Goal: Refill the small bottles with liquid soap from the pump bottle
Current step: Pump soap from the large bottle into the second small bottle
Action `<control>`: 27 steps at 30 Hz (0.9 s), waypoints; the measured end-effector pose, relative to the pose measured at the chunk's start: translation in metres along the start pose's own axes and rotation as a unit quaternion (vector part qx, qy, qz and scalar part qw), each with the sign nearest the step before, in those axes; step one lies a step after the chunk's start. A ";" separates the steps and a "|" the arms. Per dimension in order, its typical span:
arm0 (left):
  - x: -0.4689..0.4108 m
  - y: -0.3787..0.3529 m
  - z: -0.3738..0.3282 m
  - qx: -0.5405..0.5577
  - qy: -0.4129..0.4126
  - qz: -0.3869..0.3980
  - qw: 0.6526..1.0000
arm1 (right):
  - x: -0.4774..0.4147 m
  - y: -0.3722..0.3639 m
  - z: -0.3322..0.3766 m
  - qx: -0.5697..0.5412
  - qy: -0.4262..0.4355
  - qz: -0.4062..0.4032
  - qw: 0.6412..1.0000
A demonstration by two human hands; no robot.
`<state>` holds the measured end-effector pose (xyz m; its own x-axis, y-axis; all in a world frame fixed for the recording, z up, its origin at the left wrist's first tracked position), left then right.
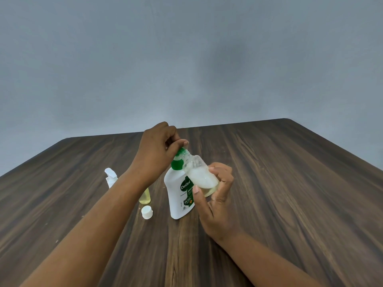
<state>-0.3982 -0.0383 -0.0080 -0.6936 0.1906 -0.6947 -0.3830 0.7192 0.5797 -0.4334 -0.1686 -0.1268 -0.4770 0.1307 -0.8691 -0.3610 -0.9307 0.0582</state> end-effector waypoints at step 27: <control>-0.003 0.002 -0.005 -0.013 0.008 0.006 1.000 | -0.002 0.001 -0.001 0.002 0.004 0.000 1.000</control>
<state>-0.3999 -0.0407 -0.0023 -0.7072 0.1886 -0.6814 -0.3900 0.6998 0.5985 -0.4317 -0.1698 -0.1262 -0.4706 0.1285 -0.8729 -0.3650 -0.9291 0.0600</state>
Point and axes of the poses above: each hand's wrist, its own x-axis away from the middle knuckle, its own y-axis out of the back of the hand, z = x × y, the point moved 3 cm from there along -x, towards the middle knuckle, and after that the axes turned 7 degrees about x, right-handed, at the moved point
